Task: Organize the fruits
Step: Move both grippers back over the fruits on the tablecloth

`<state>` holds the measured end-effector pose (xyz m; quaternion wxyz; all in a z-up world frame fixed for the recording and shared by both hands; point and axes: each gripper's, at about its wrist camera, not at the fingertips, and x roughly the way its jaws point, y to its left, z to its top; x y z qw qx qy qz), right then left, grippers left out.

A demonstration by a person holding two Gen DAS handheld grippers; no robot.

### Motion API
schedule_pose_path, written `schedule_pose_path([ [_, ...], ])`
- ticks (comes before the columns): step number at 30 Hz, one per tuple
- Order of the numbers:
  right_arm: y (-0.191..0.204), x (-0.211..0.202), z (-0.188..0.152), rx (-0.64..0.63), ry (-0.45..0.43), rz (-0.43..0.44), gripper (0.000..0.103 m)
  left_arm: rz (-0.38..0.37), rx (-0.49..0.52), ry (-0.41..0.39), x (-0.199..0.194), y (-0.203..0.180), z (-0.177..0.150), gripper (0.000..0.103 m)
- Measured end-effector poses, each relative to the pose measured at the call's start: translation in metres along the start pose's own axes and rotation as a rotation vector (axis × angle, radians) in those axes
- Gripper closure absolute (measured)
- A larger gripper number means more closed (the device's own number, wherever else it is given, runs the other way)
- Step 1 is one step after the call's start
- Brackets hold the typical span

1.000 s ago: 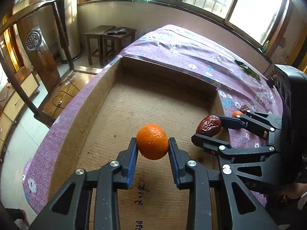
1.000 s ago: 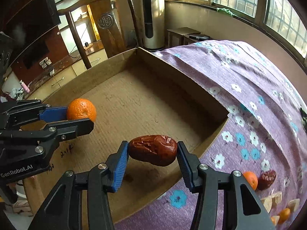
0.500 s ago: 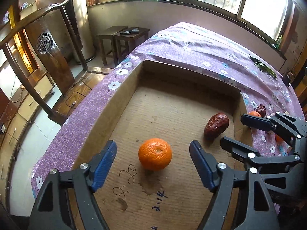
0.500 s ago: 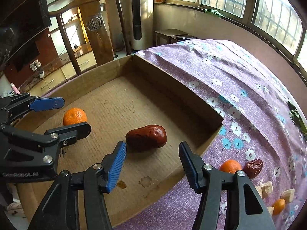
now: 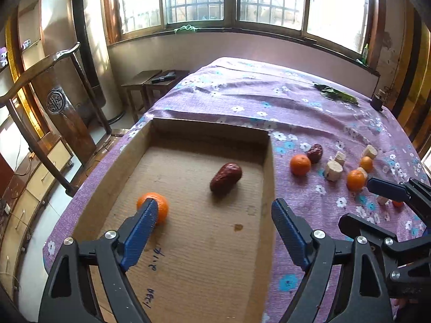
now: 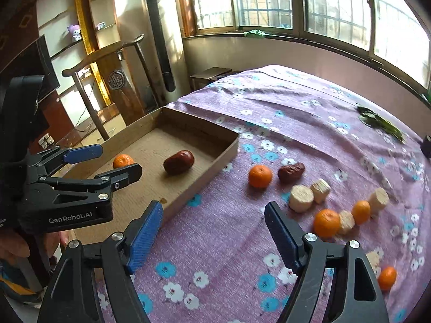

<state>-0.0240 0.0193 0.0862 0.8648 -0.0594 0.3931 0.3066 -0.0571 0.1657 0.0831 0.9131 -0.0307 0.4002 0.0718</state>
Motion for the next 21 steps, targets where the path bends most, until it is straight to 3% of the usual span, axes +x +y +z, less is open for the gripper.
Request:
schedule_pose_path([
  [13, -0.088, -0.057, -0.063, 0.175, -0.017, -0.162, 0.019, -0.102, 0.097, 0.01, -0.001, -0.095, -0.011, 0.017],
  [21, -0.134, -0.074, -0.094, 0.267, -0.017, -0.201, 0.019, -0.147, 0.14, 0.042, 0.011, -0.13, -0.013, 0.017],
])
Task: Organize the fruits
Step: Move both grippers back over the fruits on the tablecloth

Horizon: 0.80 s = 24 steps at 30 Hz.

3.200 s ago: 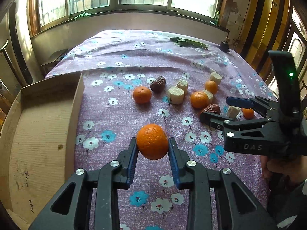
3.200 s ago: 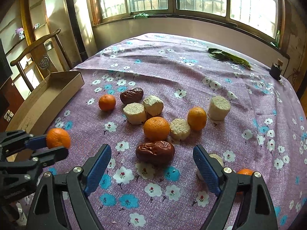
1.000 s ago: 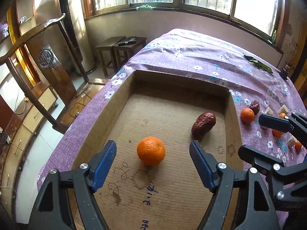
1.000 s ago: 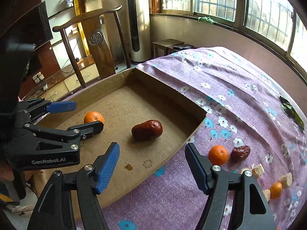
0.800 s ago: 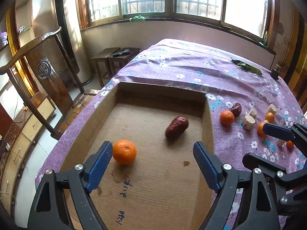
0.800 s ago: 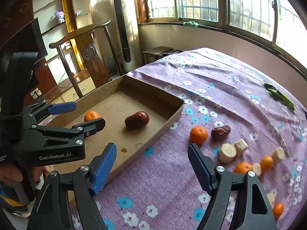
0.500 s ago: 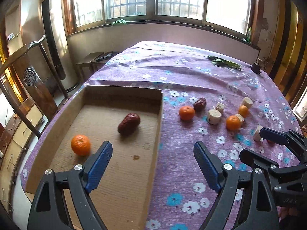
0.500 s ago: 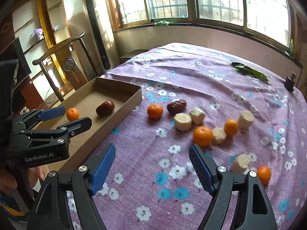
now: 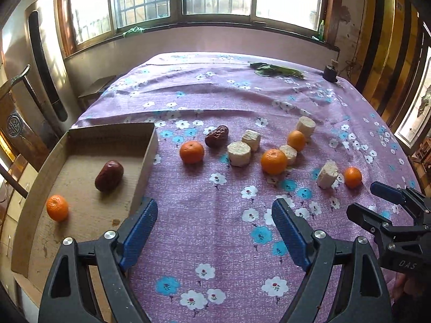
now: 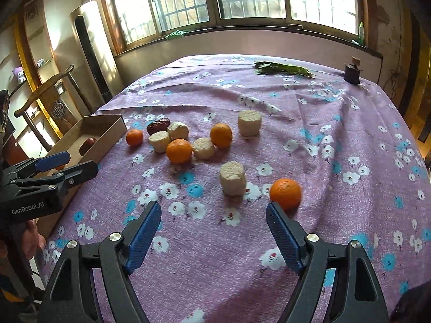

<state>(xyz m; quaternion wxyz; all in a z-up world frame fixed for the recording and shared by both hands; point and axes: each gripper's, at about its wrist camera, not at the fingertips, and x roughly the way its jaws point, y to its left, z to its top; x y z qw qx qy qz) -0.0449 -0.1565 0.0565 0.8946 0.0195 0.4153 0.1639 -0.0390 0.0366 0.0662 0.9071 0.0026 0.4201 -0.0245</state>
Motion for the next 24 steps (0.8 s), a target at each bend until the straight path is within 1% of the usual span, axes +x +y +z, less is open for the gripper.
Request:
schedule_pose_path([
  [5, -0.016, 0.002, -0.003, 0.02, -0.001, -0.007, 0.019, -0.02, 0.015, 0.03, 0.013, -0.014, -0.002, 0.017],
  [10, -0.022, 0.007, -0.002, -0.004, 0.003, -0.022, 0.019, -0.036, 0.02, 0.05, 0.022, -0.022, -0.001, 0.017],
  [15, -0.042, 0.012, -0.002, 0.045, 0.01, -0.06, 0.02, -0.074, 0.03, 0.064, 0.029, -0.034, 0.004, 0.017],
  [17, -0.049, 0.015, -0.001, 0.052, 0.012, -0.084, 0.023, -0.084, 0.046, 0.066, 0.031, -0.042, 0.004, 0.017],
  [18, -0.051, 0.016, 0.001, 0.055, 0.015, -0.1, 0.032, -0.087, 0.055, 0.068, 0.032, -0.046, 0.005, 0.017],
  [19, -0.054, 0.019, 0.003, 0.057, 0.019, -0.121, 0.044, -0.092, 0.062, 0.07, 0.033, -0.05, 0.005, 0.017],
  [20, -0.055, 0.021, 0.004, 0.055, 0.024, -0.128, 0.047, -0.098, 0.066, 0.071, 0.033, -0.053, 0.005, 0.017],
  [24, -0.058, 0.035, 0.01, 0.031, 0.062, -0.123, 0.048, -0.108, 0.082, 0.071, 0.035, -0.063, 0.007, 0.017],
])
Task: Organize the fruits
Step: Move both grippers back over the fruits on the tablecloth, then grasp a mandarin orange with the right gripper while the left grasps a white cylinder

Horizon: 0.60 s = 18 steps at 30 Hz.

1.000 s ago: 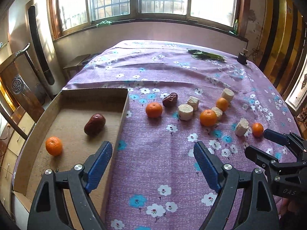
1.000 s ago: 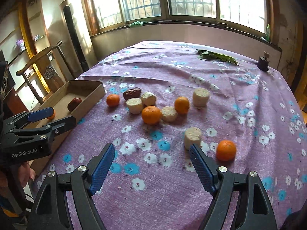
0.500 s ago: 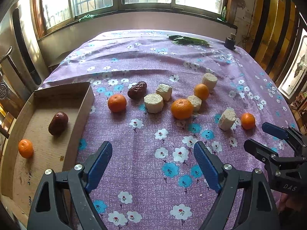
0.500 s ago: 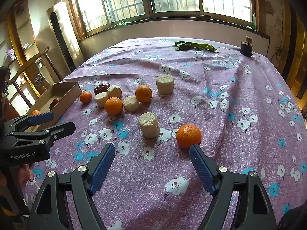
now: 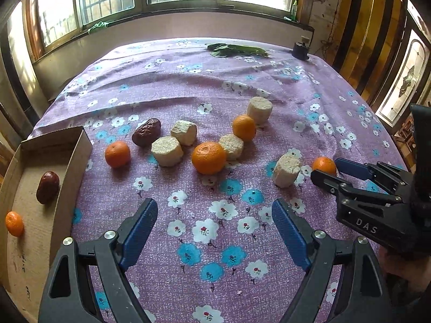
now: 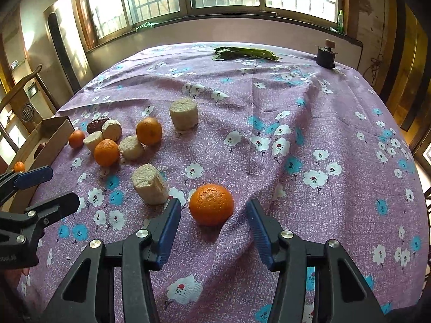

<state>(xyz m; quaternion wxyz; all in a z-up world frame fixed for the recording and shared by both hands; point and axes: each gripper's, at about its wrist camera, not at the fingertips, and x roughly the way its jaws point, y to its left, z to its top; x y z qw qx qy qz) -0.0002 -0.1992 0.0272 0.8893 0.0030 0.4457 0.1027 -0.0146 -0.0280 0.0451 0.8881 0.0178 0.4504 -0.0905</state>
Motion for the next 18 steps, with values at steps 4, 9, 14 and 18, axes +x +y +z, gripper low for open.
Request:
schedule_pose_path([
  [4, 0.002, 0.013, 0.002, -0.033, 0.03, -0.011, 0.063, -0.007, 0.019, 0.013, 0.007, -0.01, 0.004, 0.017],
  [9, -0.005, 0.003, 0.0, -0.013, 0.003, -0.004, 0.066, -0.019, 0.043, 0.019, 0.017, -0.029, 0.013, 0.017],
  [14, -0.017, -0.014, 0.001, 0.04, -0.055, 0.012, 0.066, -0.04, 0.066, 0.041, 0.036, -0.05, 0.022, 0.017],
  [18, -0.03, -0.021, -0.001, 0.076, -0.078, -0.006, 0.066, -0.034, 0.089, 0.045, 0.048, -0.06, 0.025, 0.017],
])
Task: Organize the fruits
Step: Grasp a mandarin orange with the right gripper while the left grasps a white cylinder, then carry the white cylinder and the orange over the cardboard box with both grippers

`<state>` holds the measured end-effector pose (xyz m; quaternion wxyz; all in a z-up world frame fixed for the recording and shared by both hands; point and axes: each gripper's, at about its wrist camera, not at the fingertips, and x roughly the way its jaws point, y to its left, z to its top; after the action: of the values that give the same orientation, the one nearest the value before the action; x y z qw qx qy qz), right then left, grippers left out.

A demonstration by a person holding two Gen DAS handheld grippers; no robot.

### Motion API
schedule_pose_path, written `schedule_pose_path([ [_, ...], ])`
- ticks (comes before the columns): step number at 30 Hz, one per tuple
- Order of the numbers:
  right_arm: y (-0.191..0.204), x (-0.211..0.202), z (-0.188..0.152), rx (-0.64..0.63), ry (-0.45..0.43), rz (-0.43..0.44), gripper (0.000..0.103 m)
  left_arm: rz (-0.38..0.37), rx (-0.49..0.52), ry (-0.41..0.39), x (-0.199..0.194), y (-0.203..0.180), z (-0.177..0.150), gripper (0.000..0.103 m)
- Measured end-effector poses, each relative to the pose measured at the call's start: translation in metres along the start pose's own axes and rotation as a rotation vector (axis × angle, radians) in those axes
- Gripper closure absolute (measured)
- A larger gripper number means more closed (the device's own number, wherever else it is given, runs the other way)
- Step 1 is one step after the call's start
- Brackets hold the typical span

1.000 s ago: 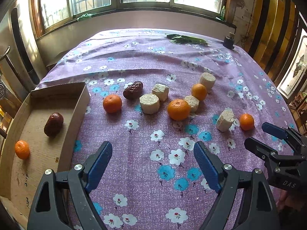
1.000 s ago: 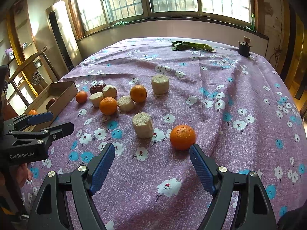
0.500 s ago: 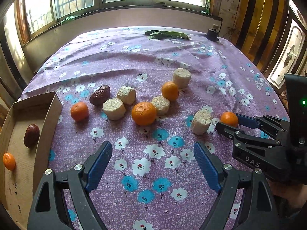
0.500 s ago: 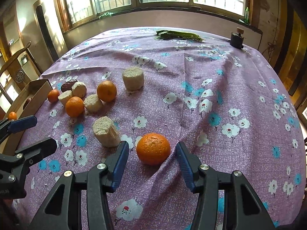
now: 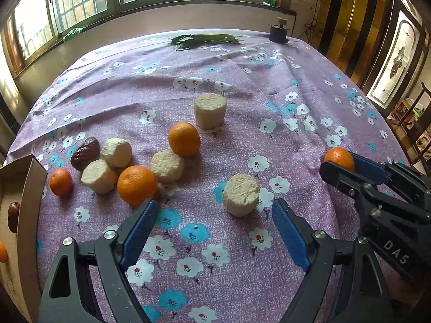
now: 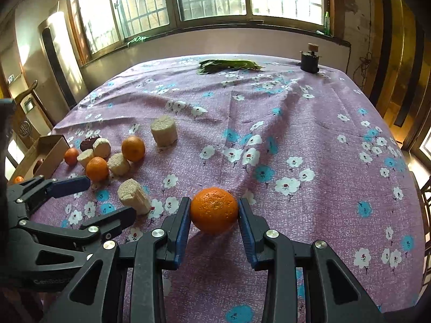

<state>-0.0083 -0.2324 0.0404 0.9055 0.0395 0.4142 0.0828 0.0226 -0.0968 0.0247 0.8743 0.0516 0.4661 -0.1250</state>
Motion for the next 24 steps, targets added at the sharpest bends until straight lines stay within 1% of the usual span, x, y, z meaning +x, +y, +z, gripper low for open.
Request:
schedule_pose_path([
  [2, -0.008, -0.001, 0.001, 0.026, -0.007, 0.002, 0.066, -0.002, 0.009, -0.002, 0.005, -0.002, 0.0, 0.019],
  [4, -0.01, 0.001, 0.0, 0.03, 0.002, 0.006, 0.066, -0.025, 0.007, 0.008, 0.012, -0.002, 0.0, 0.041],
  [5, -0.01, 0.002, -0.001, 0.033, 0.007, 0.015, 0.066, -0.039, 0.004, 0.017, 0.014, -0.001, 0.0, 0.054],
  [6, -0.009, 0.003, -0.001, 0.032, 0.009, 0.021, 0.066, -0.036, 0.005, -0.005, 0.012, 0.0, 0.0, 0.069],
  [7, -0.008, 0.003, -0.001, 0.028, 0.009, 0.022, 0.066, -0.04, 0.003, -0.004, 0.012, 0.002, 0.0, 0.075],
  [10, -0.006, 0.002, -0.001, 0.025, 0.008, 0.034, 0.066, -0.069, -0.022, 0.003, 0.008, 0.009, -0.002, 0.075],
  [13, -0.001, 0.002, -0.001, 0.012, 0.009, 0.035, 0.066, -0.04, -0.017, -0.02, -0.004, 0.017, -0.008, 0.075],
  [16, 0.006, 0.0, -0.001, -0.004, 0.012, 0.044, 0.066, -0.045, -0.028, -0.035, -0.021, 0.028, -0.016, 0.075],
  [18, 0.014, -0.004, -0.002, -0.015, 0.005, 0.048, 0.066, -0.036, -0.022, -0.047, -0.031, 0.034, -0.021, 0.075],
  [24, 0.039, -0.012, -0.01, -0.03, 0.006, 0.104, 0.066, 0.009, -0.044, -0.065, -0.055, 0.055, -0.037, 0.075],
])
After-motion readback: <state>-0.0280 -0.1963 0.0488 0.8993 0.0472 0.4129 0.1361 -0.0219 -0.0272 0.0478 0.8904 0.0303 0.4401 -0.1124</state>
